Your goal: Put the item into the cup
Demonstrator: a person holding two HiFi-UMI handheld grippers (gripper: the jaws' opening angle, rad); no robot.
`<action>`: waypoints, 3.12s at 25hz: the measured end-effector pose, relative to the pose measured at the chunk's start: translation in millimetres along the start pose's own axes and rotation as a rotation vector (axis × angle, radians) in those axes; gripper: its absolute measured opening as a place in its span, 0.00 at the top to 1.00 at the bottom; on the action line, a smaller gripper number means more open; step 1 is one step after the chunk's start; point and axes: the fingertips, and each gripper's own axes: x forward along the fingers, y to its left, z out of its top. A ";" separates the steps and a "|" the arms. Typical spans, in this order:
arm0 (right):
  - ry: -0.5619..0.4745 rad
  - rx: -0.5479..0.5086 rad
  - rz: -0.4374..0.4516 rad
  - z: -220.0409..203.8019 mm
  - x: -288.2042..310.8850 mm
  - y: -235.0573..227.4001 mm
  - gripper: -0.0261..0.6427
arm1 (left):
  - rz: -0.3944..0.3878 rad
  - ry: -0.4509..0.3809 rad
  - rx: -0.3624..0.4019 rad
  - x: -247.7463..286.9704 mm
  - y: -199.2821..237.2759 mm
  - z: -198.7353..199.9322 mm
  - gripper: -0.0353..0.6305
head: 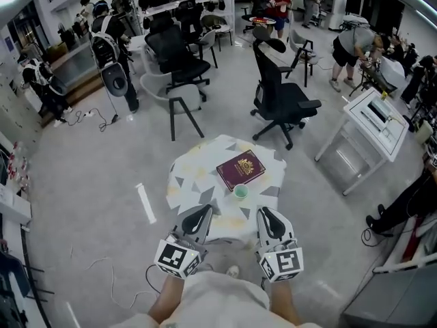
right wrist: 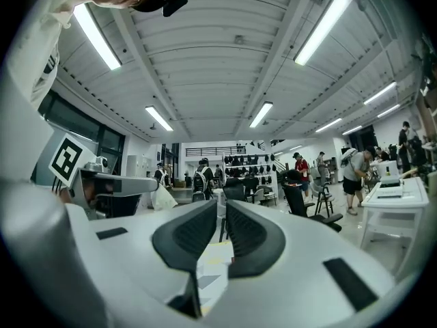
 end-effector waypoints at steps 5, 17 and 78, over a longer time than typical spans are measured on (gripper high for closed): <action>0.002 0.006 0.013 -2.4 13.8 -5.5 0.89 | 0.018 0.001 0.006 9.7 8.4 0.8 0.93; 0.026 -0.013 -0.042 -9.3 54.9 -18.9 0.89 | -0.035 -0.005 0.000 50.4 44.4 -5.9 0.93; 0.327 0.080 -0.173 -149.0 149.9 -61.5 0.91 | -0.302 0.269 -0.049 180.1 100.9 -143.2 0.93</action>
